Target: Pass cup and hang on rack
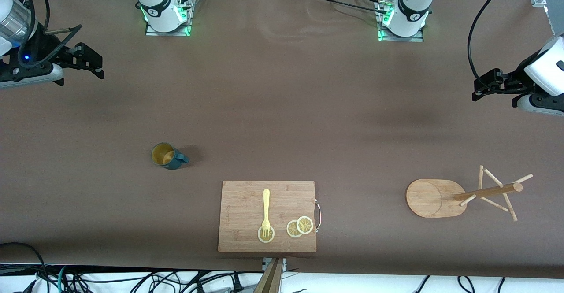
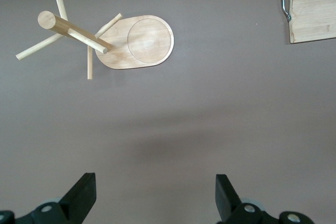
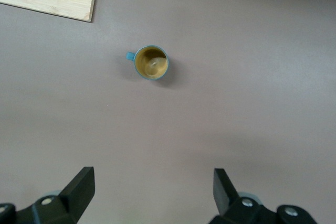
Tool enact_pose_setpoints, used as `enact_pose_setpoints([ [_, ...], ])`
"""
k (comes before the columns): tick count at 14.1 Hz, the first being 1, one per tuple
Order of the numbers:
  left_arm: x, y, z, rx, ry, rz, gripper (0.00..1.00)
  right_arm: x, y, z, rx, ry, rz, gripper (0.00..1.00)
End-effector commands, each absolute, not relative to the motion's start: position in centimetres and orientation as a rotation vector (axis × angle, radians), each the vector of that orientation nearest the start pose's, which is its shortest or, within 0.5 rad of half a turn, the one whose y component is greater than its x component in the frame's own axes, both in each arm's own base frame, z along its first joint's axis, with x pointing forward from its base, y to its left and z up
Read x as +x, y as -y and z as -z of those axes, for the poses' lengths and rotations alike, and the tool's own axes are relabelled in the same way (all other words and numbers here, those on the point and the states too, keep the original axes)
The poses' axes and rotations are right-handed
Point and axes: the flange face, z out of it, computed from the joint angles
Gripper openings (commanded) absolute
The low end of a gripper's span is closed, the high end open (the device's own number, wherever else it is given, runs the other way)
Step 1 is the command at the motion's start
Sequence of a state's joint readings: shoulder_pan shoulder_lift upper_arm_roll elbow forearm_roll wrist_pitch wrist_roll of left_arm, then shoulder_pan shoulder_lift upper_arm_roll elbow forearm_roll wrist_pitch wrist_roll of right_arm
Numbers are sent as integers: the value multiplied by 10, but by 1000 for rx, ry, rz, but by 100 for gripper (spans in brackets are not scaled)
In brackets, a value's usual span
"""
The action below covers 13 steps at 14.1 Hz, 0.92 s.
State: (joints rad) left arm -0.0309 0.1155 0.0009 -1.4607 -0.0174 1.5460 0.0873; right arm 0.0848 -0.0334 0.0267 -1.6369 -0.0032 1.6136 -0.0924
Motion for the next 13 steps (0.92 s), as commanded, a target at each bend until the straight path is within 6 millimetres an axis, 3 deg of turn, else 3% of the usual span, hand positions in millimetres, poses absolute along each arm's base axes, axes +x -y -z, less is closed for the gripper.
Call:
enact_pose_setpoints([
  [1,590,19,-613,-3166,-181,-38,100,541,-61,-617,-3133,338,-38,100],
  [13,590,19,-613,-3166,-181,-38,100,540,-61,-616,-3133,340,-63,100],
])
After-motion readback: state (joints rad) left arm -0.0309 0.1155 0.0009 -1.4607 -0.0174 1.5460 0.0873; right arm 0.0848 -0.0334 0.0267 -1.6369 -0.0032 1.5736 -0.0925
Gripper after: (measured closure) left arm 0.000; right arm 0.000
